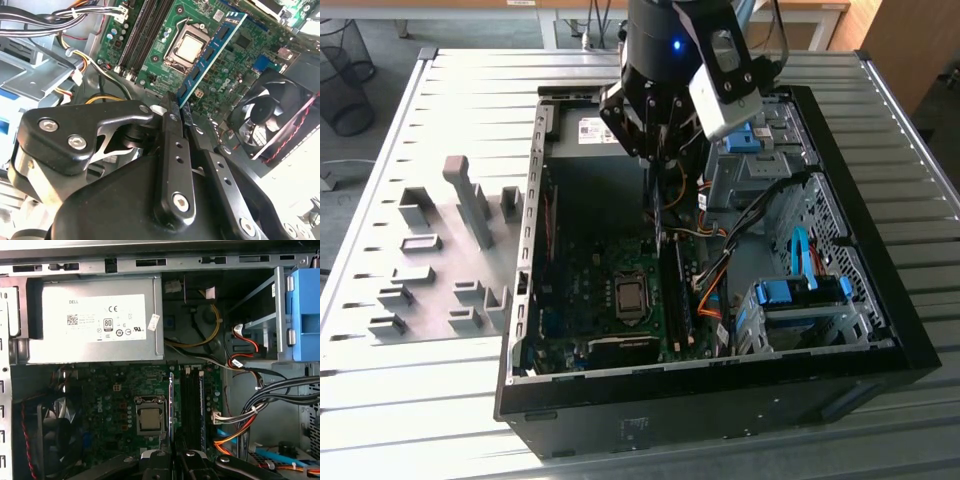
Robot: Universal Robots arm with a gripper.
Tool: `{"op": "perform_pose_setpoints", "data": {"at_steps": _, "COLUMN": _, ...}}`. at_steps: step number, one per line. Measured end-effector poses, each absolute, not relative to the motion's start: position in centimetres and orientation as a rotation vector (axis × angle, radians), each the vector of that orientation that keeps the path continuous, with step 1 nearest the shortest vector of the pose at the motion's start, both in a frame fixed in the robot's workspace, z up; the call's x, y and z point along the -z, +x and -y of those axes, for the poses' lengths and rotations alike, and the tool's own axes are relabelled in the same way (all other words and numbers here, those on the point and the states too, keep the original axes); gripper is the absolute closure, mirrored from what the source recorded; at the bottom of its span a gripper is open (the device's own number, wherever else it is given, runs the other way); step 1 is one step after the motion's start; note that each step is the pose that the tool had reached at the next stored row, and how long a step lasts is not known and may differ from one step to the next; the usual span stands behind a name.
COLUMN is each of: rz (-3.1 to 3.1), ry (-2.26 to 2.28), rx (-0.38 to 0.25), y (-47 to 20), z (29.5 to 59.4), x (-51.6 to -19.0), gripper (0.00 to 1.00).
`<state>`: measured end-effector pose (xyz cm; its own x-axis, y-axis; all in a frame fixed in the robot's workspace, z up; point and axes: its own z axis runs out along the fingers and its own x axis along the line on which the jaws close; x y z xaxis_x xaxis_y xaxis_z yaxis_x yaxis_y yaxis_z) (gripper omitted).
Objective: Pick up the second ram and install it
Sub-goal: 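Insert the second ram into the second slot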
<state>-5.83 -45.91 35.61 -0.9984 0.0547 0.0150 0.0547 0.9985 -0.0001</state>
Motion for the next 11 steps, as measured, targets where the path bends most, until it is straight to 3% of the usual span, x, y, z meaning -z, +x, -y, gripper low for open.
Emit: {"op": "perform_pose_setpoints", "data": {"at_steps": 11, "rz": 3.125, "ry": -0.086, "rx": 0.001, "y": -5.83, "z": 45.92, "x": -34.92, "gripper": 0.86}}
